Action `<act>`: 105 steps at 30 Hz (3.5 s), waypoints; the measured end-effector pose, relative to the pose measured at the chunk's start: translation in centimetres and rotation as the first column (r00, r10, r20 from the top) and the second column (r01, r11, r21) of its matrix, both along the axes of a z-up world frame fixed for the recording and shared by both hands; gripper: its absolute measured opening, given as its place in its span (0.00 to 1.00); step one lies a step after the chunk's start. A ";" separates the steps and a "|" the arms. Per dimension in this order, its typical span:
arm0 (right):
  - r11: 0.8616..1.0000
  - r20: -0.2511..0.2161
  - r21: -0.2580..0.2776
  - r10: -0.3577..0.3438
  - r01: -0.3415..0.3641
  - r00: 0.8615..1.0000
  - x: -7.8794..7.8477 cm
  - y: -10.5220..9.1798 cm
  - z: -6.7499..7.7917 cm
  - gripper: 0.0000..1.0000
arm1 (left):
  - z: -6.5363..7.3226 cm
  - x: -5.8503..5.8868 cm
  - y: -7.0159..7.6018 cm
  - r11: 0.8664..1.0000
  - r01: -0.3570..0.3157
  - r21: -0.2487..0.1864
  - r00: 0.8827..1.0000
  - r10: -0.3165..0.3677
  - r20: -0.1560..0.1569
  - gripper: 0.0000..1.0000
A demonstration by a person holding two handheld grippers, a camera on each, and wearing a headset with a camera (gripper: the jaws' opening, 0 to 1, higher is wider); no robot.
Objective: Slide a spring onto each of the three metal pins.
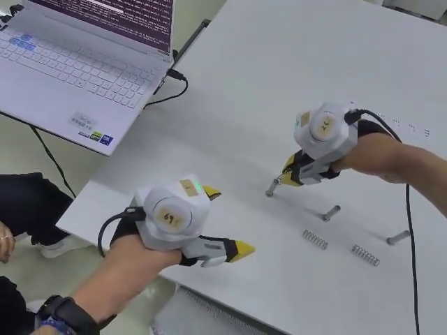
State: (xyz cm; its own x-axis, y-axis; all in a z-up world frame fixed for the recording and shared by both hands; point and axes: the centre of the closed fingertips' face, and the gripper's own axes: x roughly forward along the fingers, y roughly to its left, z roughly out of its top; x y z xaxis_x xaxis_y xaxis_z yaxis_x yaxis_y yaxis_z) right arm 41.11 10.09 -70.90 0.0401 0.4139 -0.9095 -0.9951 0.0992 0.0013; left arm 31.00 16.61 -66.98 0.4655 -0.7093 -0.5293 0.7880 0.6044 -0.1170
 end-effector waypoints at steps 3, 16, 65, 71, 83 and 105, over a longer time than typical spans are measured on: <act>1.000 -0.004 0.000 0.001 -0.001 1.000 0.0 0.0 -0.1 0.09 | 0.0 0.1 0.0 1.000 -0.001 -0.001 1.000 0.001 -0.002 0.64; 1.000 -0.010 -0.002 0.010 -0.010 1.000 0.1 0.2 -0.4 0.09 | -0.3 0.1 -0.3 1.000 0.003 -0.005 1.000 -0.003 -0.013 0.63; 0.997 -0.026 -0.054 0.056 -0.057 0.998 0.1 1.3 -2.9 0.09 | -0.4 0.2 0.7 0.999 -0.032 -0.021 0.999 0.032 -0.025 0.62; 0.996 -0.031 -0.064 0.064 -0.065 0.997 0.0 1.2 -3.3 0.09 | -0.5 0.2 0.8 0.999 -0.036 -0.021 0.999 0.035 -0.028 0.62; 0.994 -0.051 -0.079 0.069 -0.073 0.996 0.1 1.2 -4.5 0.09 | -0.4 0.3 0.9 0.999 -0.039 -0.023 0.999 0.038 -0.030 0.62; 0.989 -0.059 -0.115 0.091 -0.097 0.994 0.0 1.0 -5.9 0.16 | -0.1 0.5 1.0 0.999 -0.038 -0.026 0.999 0.037 -0.023 0.63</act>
